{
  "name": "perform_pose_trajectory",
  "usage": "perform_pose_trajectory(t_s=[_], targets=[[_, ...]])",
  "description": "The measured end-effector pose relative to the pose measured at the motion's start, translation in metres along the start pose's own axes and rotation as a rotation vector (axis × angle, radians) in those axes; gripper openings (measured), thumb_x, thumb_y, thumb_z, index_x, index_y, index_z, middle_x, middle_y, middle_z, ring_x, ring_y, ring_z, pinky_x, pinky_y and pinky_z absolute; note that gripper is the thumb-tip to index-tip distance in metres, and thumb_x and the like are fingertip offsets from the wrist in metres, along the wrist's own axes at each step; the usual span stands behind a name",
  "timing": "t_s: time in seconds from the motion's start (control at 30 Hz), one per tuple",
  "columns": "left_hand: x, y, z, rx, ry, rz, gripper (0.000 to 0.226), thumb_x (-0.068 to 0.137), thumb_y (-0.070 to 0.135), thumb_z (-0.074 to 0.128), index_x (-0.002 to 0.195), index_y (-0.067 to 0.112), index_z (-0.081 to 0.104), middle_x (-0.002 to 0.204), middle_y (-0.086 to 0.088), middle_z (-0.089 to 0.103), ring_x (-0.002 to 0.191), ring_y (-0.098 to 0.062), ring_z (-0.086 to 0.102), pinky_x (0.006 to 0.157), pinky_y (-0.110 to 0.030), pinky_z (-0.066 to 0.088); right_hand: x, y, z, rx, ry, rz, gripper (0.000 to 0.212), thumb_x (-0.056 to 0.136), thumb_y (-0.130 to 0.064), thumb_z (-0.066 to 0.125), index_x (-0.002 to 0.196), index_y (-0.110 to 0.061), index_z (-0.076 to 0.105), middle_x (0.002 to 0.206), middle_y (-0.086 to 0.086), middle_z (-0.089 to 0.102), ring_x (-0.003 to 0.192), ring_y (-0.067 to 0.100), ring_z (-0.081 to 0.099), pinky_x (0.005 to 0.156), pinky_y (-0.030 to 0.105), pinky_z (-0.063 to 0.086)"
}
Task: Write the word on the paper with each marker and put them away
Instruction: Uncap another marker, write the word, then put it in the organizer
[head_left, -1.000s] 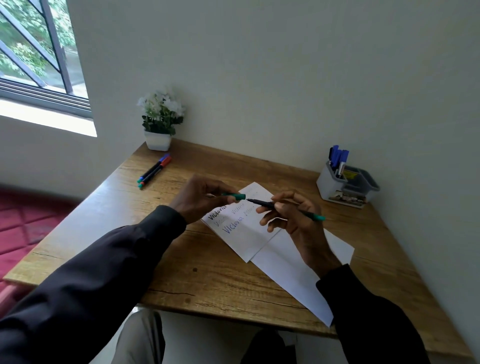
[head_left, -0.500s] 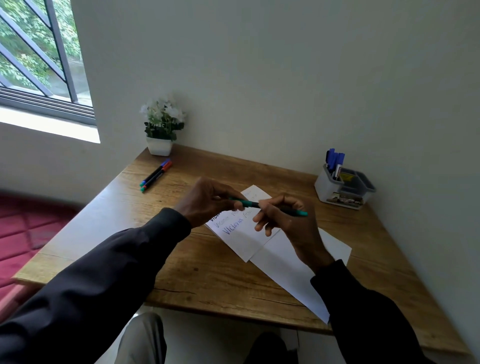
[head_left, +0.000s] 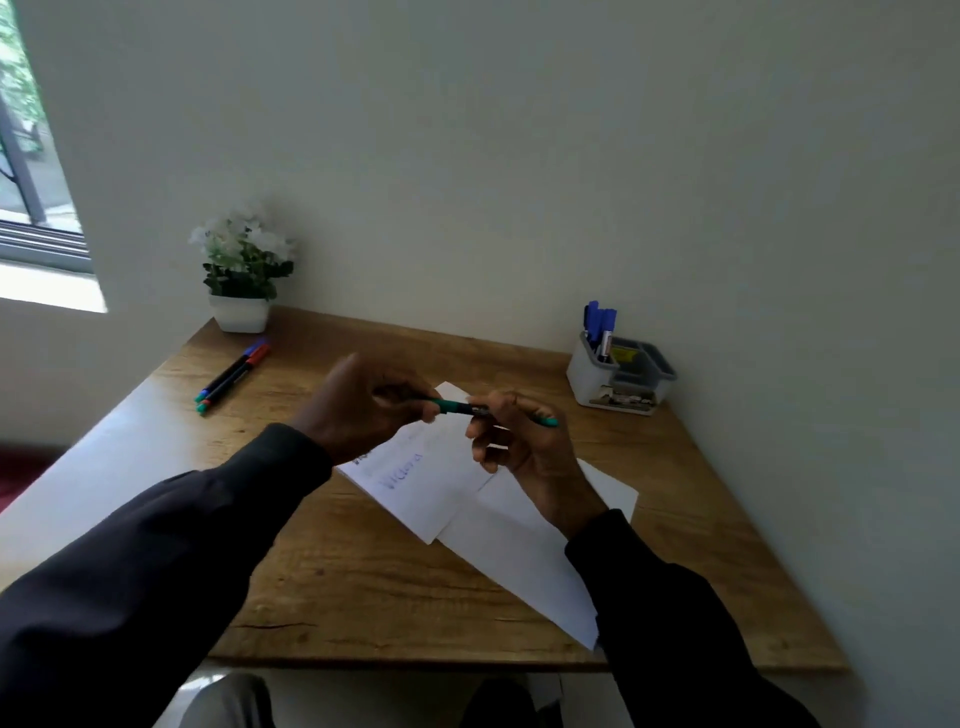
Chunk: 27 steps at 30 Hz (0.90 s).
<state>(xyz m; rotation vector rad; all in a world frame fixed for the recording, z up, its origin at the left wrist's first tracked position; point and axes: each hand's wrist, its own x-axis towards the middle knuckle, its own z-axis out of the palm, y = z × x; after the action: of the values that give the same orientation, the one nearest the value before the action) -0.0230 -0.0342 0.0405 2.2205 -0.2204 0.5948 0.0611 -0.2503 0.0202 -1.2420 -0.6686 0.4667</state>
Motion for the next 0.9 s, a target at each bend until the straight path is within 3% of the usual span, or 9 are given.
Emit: perform_pose_trajectory(t_s=[0.07, 0.17, 0.3, 0.4, 0.47, 0.57, 0.73, 0.83, 0.9], targets=[[0.009, -0.002, -0.003, 0.036, 0.010, -0.033, 0.010, 0.080, 0.026, 0.079, 0.089, 0.025, 0.079, 0.083, 0.011, 0.075, 0.079, -0.006, 0.071, 0.073, -0.030, 0.060, 0.003, -0.007, -0.013, -0.043, 0.058, 0.009, 0.037, 0.098, -0.029, 0.062, 0.110, 0.004, 0.073, 0.094, 0.021, 0.074, 0.073, 0.030, 0.068, 0.062, 0.033, 0.055], [0.022, -0.003, 0.000, 0.062, 0.002, -0.055, 0.010, 0.078, 0.030, 0.081, 0.087, 0.027, 0.080, 0.078, 0.010, 0.075, 0.073, -0.011, 0.071, 0.068, -0.043, 0.060, 0.009, -0.016, -0.031, -0.517, 0.107, -0.099, 0.016, 0.094, -0.016, 0.071, 0.101, -0.004, 0.079, 0.090, 0.006, 0.079, 0.077, 0.022, 0.073, 0.069, 0.030, 0.059], [0.042, 0.008, 0.016, -0.036, 0.069, -0.022, 0.009, 0.076, 0.024, 0.083, 0.084, 0.024, 0.079, 0.078, 0.007, 0.075, 0.071, -0.011, 0.072, 0.066, -0.035, 0.061, 0.018, -0.024, -0.037, -0.915, 0.129, -0.194, 0.010, 0.089, -0.018, 0.078, 0.098, -0.017, 0.080, 0.081, -0.017, 0.073, 0.077, 0.010, 0.072, 0.070, 0.019, 0.058], [0.052, 0.016, 0.026, -0.151, 0.121, -0.047, 0.020, 0.079, 0.013, 0.081, 0.099, 0.012, 0.076, 0.084, -0.001, 0.076, 0.077, -0.010, 0.073, 0.073, -0.019, 0.058, 0.025, -0.024, -0.043, -0.967, 0.172, -0.208, 0.013, 0.088, -0.019, 0.079, 0.101, -0.018, 0.079, 0.080, -0.018, 0.070, 0.075, 0.014, 0.069, 0.065, 0.022, 0.054], [0.054, 0.018, 0.028, -0.229, 0.135, -0.085, 0.027, 0.081, 0.011, 0.079, 0.108, 0.011, 0.073, 0.084, -0.005, 0.076, 0.081, -0.013, 0.074, 0.076, -0.016, 0.056, 0.033, -0.022, -0.055, -0.959, 0.204, -0.213, 0.010, 0.088, -0.014, 0.078, 0.098, -0.018, 0.077, 0.083, -0.012, 0.072, 0.073, 0.003, 0.067, 0.063, 0.014, 0.051], [0.049, 0.010, 0.023, -0.250, 0.141, -0.101, 0.027, 0.083, 0.016, 0.077, 0.110, 0.013, 0.072, 0.083, 0.000, 0.077, 0.083, -0.011, 0.074, 0.080, -0.019, 0.056, 0.046, -0.027, -0.080, -0.840, 0.325, -0.199, 0.011, 0.090, -0.009, 0.073, 0.093, -0.019, 0.070, 0.084, -0.006, 0.072, 0.071, -0.004, 0.066, 0.067, 0.012, 0.052], [0.025, -0.015, 0.006, -0.206, 0.173, -0.162, 0.020, 0.084, 0.012, 0.075, 0.096, 0.027, 0.069, 0.077, 0.014, 0.076, 0.072, -0.006, 0.073, 0.069, -0.015, 0.056, 0.066, -0.050, -0.134, -0.782, 0.650, -0.237, 0.018, 0.087, -0.007, 0.075, 0.101, -0.017, 0.070, 0.091, 0.001, 0.075, 0.081, 0.015, 0.073, 0.072, 0.031, 0.062], [0.006, -0.041, -0.003, -0.175, 0.228, -0.258, 0.021, 0.087, 0.008, 0.071, 0.096, 0.027, 0.068, 0.074, 0.019, 0.074, 0.071, -0.006, 0.073, 0.065, -0.013, 0.056, 0.080, -0.064, -0.155, -0.857, 0.784, -0.259, 0.012, 0.084, -0.009, 0.076, 0.095, -0.011, 0.075, 0.089, 0.005, 0.077, 0.073, 0.005, 0.070, 0.064, 0.021, 0.061], [-0.007, -0.058, -0.006, -0.196, 0.257, -0.331, 0.017, 0.089, 0.011, 0.068, 0.103, 0.020, 0.069, 0.079, 0.012, 0.076, 0.077, -0.013, 0.074, 0.072, -0.022, 0.059, 0.090, -0.069, -0.162, -0.895, 0.810, -0.261, 0.009, 0.084, -0.011, 0.076, 0.093, -0.009, 0.075, 0.089, 0.005, 0.076, 0.071, 0.002, 0.067, 0.065, 0.017, 0.058]])
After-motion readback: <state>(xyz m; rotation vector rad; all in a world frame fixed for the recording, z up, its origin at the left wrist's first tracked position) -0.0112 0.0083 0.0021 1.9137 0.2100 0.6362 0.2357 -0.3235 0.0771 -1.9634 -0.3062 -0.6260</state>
